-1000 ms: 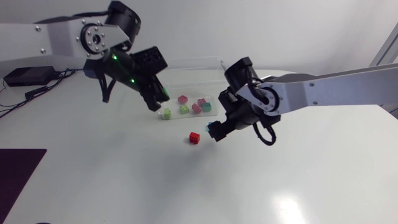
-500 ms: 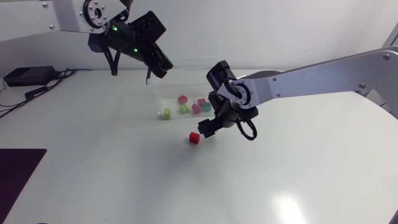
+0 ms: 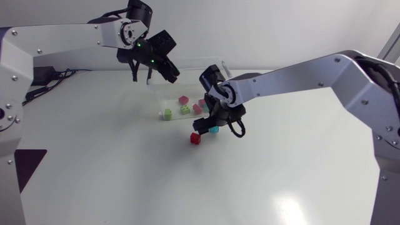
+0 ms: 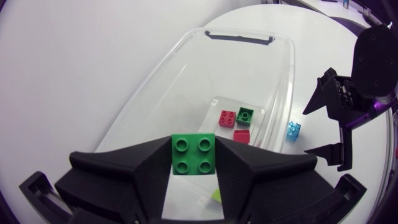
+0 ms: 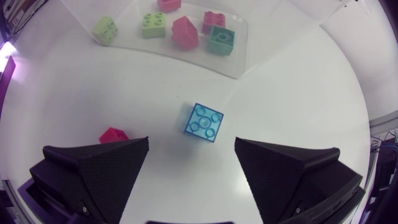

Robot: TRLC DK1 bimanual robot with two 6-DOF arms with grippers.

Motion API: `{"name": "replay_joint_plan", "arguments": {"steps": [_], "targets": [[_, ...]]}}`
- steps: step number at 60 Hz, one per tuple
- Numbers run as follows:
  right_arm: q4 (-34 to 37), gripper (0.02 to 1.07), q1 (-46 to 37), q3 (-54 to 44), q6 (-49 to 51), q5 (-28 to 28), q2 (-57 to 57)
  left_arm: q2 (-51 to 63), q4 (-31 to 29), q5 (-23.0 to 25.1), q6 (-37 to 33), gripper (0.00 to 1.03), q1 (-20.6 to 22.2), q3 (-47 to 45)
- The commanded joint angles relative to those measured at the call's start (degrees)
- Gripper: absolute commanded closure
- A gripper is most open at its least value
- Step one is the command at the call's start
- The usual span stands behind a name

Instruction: Place the duplo bricks in the container

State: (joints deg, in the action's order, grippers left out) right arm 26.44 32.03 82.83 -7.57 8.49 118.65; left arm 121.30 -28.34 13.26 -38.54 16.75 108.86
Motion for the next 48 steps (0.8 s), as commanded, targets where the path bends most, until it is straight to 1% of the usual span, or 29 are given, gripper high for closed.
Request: {"name": "replay_joint_plan", "arguments": {"steps": [1,2,3,5,6,7,9,14,22,33,41,48], "targets": [[1.9,0.07,-0.5,2.5,-2.4,1.1,3.3,2.1,0.7,0.7,1.2,0.4,-0.4,2.9],[2.0,0.07,-0.5,2.9,-2.5,1.4,3.6,2.1,0.7,0.7,1.2,0.32,-0.4,3.0],[2.2,0.07,-0.5,3.2,-2.6,1.4,4.0,2.1,0.7,0.7,1.2,0.26,-0.4,3.1],[2.8,0.07,-0.5,4.1,-3.0,1.5,4.7,2.1,0.7,0.7,1.2,0.2,-0.4,3.2],[3.1,0.07,-0.6,4.4,-3.1,1.6,5.0,2.1,0.8,0.7,1.2,0.13,-0.4,3.1],[3.4,0.07,-0.6,4.8,-3.2,1.7,5.4,2.0,0.8,0.7,1.2,0.1,-0.4,3.1],[3.7,0.08,-0.7,5.4,-3.3,1.7,5.9,1.9,0.9,0.8,1.2,0.06,-0.4,3.1],[3.8,0.1,-1.0,6.4,-4.0,1.7,6.7,1.0,1.0,1.5,1.3,0.05,-0.4,2.9],[4.9,0.1,-1.6,8.5,-4.4,1.7,8.4,-1.4,2.0,2.8,1.7,0.05,-0.7,0.9],[6.6,0.11,-1.7,11.5,-5.2,1.8,11.1,-8.9,6.2,2.9,2.2,0.05,-0.6,-7.0],[6.9,0.17,-1.7,12.2,-5.5,1.8,12.1,-15.6,8.8,2.9,2.3,0.05,-0.6,-13.4],[7.0,0.29,-1.7,12.4,-5.8,1.8,12.8,-21.2,11.2,2.9,3.1,0.05,-0.7,-18.9]]}}
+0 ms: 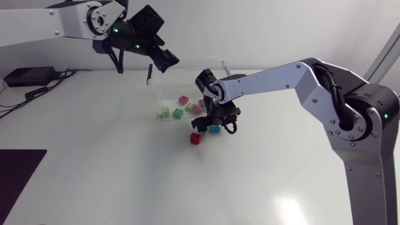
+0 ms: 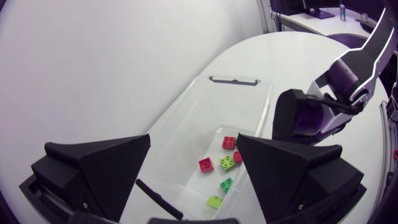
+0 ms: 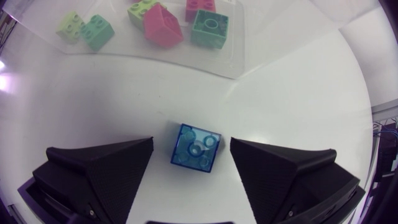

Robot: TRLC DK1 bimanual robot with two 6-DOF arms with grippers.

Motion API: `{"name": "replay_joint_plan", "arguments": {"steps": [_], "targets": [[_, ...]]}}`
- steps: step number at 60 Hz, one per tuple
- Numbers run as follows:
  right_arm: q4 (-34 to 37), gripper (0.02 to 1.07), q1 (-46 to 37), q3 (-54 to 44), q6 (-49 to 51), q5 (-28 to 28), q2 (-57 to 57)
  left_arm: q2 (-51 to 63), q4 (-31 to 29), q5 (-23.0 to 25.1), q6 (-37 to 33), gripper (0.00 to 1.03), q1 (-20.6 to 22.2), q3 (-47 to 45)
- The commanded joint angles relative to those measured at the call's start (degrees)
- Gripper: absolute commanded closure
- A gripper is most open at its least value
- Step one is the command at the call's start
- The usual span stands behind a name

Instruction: Place the duplo bricks in the container

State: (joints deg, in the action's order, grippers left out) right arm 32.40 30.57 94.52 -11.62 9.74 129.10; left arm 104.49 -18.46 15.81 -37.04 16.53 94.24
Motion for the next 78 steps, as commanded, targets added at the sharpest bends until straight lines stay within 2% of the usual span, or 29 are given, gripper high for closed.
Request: {"name": "replay_joint_plan", "arguments": {"steps": [1,5,9,12,14,16,23,30,43,53,66,78], "targets": [[1.0,0.31,-0.2,0.8,-1.7,0.5,2.5,-5.1,1.7,0.4,1.7,0.05,-0.5,-4.9],[1.0,0.42,-0.3,0.8,-1.8,1.0,2.7,-8.0,3.6,0.4,2.1,0.05,-0.7,-8.3],[0.8,0.59,-0.4,0.4,-2.1,1.0,2.7,-10.1,4.0,0.4,1.8,0.05,-0.8,-10.7],[0.7,0.67,-0.4,0.2,-2.2,1.1,2.7,-11.4,4.6,0.4,1.7,0.05,-0.9,-12.7],[0.6,0.77,-0.4,-0.1,-2.3,1.1,2.6,-12.7,4.6,0.4,1.4,0.05,-0.9,-14.5],[0.6,0.82,-0.4,-0.4,-2.3,1.1,2.5,-13.6,4.7,0.4,1.2,0.05,-1.1,-15.7],[0.4,0.83,-0.4,-1.9,-2.3,1.1,1.6,-16.4,4.1,1.2,0.5,0.05,-1.1,-19.6],[-0.9,0.84,-0.7,-5.3,-2.3,1.0,-2.1,-19.3,0.2,4.0,-1.9,0.05,-0.6,-23.7],[-3.9,0.84,-1.8,-13.7,-1.2,1.1,-13.3,-20.4,-3.8,5.7,-7.6,0.05,2.1,-29.8],[-5.2,0.84,-3.5,-17.2,-0.2,0.9,-22.5,-17.0,-3.5,5.7,-10.4,0.05,5.3,-32.3],[-5.1,0.84,-4.6,-14.5,0.6,0.3,-27.5,-9.2,-2.7,5.5,-12.7,0.05,8.4,-31.2],[-4.9,0.83,-4.8,-8.6,1.1,-0.3,-26.4,-3.1,3.2,3.6,-14.1,0.05,10.6,-31.0]]}}
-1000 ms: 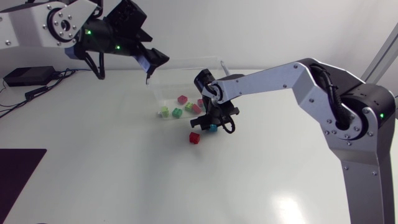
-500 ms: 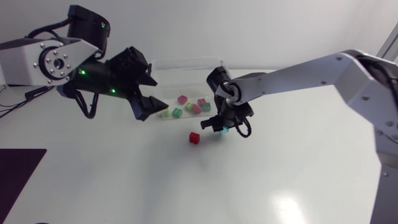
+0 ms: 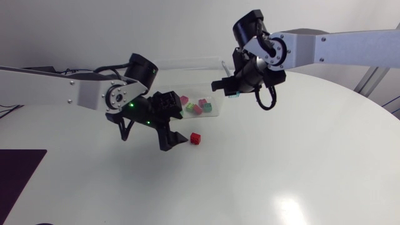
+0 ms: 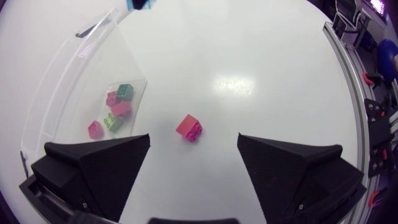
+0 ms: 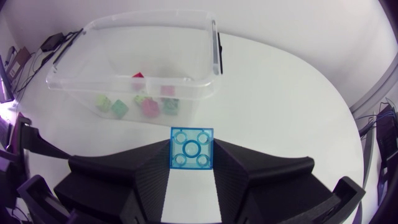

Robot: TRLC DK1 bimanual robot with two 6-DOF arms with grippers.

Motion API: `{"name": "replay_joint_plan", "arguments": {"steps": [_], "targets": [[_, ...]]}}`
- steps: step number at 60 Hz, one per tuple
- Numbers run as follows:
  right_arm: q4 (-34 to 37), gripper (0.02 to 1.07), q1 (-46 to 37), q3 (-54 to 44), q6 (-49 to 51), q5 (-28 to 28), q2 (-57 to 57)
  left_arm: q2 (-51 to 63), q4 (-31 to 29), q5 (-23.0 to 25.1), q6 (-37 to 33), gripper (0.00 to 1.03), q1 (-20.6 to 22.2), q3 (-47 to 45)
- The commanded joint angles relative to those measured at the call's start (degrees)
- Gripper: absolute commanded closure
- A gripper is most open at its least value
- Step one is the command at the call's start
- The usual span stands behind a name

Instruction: Place the duplo bricks in the container

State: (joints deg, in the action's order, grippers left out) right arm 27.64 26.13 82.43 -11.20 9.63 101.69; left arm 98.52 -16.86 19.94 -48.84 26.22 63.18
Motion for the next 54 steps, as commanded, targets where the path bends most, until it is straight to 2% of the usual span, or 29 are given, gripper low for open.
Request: {"name": "replay_joint_plan", "arguments": {"steps": [1,13,26,35,43,54], "targets": [[0.0,0.83,-0.5,4.1,0.7,-0.4,1.2,3.3,2.2,-0.6,-2.7,0.05,1.2,0.2],[0.6,0.83,-1.5,9.8,0.7,-2.7,3.5,7.5,6.0,-1.0,-6.4,0.05,2.5,1.2],[-0.2,0.83,-2.0,12.9,0.6,-3.8,6.4,10.8,6.2,-1.0,-13.3,0.05,2.7,3.4],[-0.2,0.83,-1.9,14.9,0.4,-4.5,8.2,13.8,5.8,-0.8,-15.4,0.06,2.3,7.0],[-0.7,0.83,-2.0,15.7,0.5,-5.3,9.0,16.9,2.2,-0.8,-17.5,0.06,2.3,11.2],[-1.0,0.83,-2.8,17.8,0.7,-5.9,10.2,21.2,-8.4,-0.7,-22.2,0.07,2.2,19.2]]}}
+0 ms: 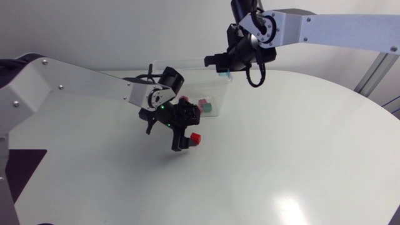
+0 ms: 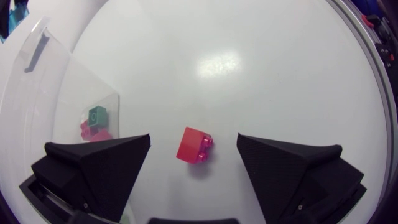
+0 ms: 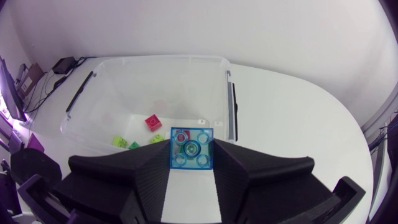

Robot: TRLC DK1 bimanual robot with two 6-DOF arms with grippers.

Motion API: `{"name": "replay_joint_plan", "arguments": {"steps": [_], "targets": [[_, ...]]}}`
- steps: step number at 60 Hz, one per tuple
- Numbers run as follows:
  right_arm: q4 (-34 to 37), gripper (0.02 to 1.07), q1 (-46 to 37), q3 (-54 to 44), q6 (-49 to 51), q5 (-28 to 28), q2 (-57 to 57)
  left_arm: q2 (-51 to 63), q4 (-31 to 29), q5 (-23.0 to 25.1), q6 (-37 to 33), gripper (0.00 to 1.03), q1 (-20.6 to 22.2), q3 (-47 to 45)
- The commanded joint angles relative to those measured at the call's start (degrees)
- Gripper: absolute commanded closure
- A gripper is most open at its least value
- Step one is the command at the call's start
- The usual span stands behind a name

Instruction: Place the duplo bricks in the container

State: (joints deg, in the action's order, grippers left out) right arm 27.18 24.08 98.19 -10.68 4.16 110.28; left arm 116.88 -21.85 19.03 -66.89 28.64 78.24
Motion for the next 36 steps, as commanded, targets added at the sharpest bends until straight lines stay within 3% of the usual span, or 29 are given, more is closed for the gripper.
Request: {"name": "replay_joint_plan", "arguments": {"steps": [1,24,36], "targets": [[-0.5,0.83,-0.8,2.2,0.3,-0.6,1.8,3.2,-4.4,0.2,-4.6,0.07,-0.3,4.9],[-0.5,0.82,-1.0,4.4,0.8,-1.7,3.3,10.1,-16.7,0.2,-9.7,0.12,-0.3,14.8],[-1.1,0.82,-1.0,5.3,0.9,-2.1,3.7,12.7,-18.8,0.0,-10.3,0.25,-0.5,16.7]]}}
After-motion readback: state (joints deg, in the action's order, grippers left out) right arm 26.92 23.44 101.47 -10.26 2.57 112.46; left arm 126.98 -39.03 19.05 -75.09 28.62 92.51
